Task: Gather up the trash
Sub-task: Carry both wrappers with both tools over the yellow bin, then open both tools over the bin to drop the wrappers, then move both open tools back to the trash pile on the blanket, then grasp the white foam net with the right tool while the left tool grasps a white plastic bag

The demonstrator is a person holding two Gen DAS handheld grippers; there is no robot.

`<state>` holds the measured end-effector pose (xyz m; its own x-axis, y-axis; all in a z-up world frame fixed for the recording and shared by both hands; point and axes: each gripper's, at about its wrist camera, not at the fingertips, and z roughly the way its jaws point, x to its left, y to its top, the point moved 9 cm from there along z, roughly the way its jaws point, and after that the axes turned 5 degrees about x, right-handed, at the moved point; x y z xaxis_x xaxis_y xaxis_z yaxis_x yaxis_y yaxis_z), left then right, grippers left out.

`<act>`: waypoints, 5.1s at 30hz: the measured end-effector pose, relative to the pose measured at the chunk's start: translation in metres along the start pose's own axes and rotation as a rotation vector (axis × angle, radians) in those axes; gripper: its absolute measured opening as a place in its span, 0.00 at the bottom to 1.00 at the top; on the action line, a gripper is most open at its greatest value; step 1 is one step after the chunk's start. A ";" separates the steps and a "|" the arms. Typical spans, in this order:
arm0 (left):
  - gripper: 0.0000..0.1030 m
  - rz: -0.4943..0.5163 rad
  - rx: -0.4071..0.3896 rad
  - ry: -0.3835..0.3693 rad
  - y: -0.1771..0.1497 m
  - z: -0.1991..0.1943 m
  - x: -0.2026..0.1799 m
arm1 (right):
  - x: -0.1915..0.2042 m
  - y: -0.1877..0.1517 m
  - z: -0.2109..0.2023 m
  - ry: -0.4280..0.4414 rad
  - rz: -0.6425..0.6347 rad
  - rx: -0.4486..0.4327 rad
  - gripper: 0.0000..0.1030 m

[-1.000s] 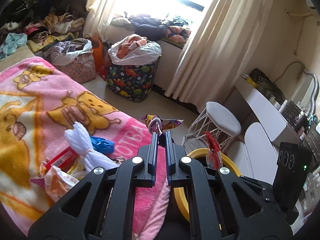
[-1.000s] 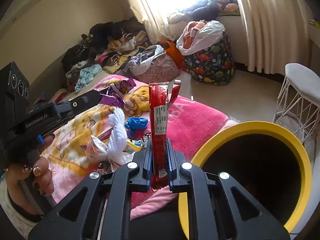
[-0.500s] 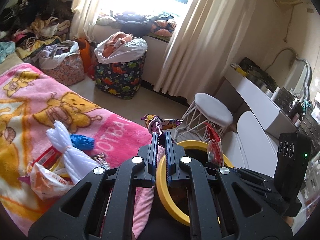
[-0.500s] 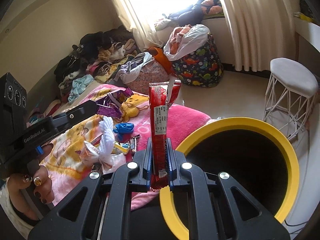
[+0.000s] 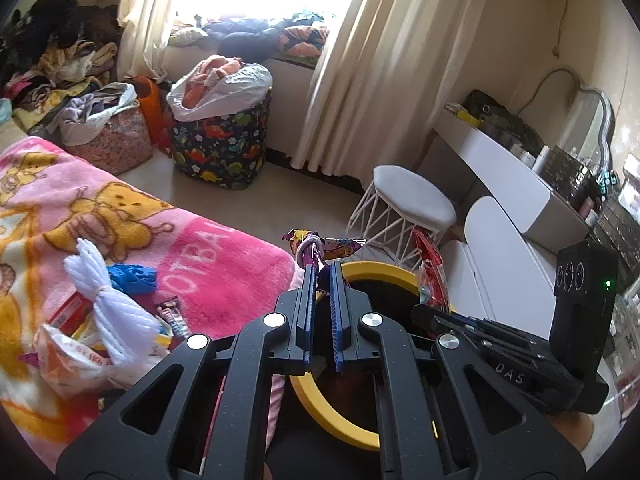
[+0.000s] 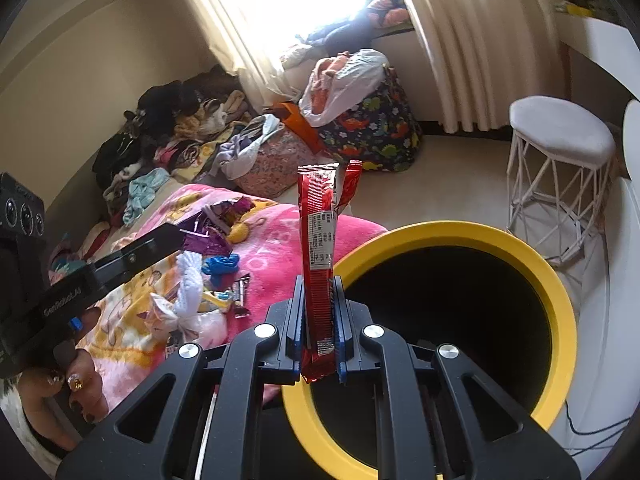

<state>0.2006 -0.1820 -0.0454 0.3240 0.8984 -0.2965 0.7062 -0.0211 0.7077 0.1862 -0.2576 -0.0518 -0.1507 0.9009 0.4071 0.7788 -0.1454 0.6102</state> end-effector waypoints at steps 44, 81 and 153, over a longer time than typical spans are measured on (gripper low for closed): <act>0.31 0.056 0.228 -0.037 -0.058 0.094 -0.026 | -0.090 -0.037 0.016 -0.126 0.231 0.073 0.36; 0.89 -0.047 -0.037 0.152 -0.003 0.000 0.056 | 0.011 0.002 0.001 -0.058 -0.004 -0.050 0.70; 0.80 -0.403 0.001 0.326 -0.074 -0.068 0.248 | 0.168 -0.021 0.122 0.115 -0.352 0.162 0.63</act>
<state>0.1860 0.0721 -0.1282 -0.1873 0.9252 -0.3302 0.7349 0.3550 0.5779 0.2184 -0.0530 -0.0792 -0.4854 0.8312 0.2710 0.7520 0.2389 0.6144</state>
